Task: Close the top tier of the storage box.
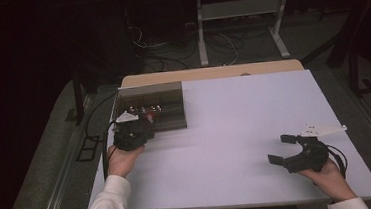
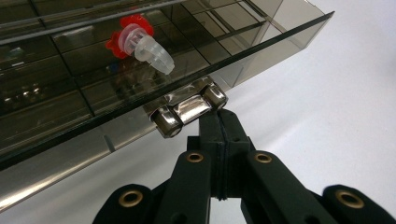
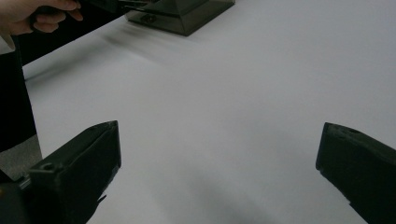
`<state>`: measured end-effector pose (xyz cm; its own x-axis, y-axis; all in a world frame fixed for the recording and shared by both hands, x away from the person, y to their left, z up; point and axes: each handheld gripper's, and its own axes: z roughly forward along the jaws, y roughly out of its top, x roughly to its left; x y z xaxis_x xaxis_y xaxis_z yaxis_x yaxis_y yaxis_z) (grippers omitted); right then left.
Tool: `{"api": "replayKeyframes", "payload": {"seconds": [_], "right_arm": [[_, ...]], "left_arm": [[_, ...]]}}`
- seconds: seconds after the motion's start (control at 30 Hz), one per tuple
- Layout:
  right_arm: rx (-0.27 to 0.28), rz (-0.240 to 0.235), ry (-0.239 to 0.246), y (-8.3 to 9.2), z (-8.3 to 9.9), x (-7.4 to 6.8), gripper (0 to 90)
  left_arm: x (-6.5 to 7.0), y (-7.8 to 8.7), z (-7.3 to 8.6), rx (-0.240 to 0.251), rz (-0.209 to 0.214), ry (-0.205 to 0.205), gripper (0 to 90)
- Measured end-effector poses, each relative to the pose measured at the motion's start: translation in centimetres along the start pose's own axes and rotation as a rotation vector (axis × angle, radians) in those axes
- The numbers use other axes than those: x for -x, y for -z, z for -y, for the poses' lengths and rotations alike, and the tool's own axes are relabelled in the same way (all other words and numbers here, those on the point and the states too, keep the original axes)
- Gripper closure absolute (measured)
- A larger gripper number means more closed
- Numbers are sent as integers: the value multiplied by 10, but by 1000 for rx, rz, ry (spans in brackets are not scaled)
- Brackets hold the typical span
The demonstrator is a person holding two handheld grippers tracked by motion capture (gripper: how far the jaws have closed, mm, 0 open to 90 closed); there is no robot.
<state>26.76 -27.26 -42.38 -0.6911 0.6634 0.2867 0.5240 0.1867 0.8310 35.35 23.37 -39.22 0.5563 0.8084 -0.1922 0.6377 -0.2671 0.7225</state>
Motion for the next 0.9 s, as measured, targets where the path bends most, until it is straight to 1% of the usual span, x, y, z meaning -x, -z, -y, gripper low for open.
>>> {"api": "replayKeyframes", "payload": {"seconds": [0.13,0.3,0.9], "right_arm": [[-2,-3,0,0,0,0,4],[-2,-4,0,-1,0,0,4],[-10,-13,1,-1,1,0,3]], "left_arm": [[-2,-1,-2,-1,0,0,891],[-2,-5,-5,-13,-4,-13,891],[-8,-11,-11,-10,-14,0,891]]}}
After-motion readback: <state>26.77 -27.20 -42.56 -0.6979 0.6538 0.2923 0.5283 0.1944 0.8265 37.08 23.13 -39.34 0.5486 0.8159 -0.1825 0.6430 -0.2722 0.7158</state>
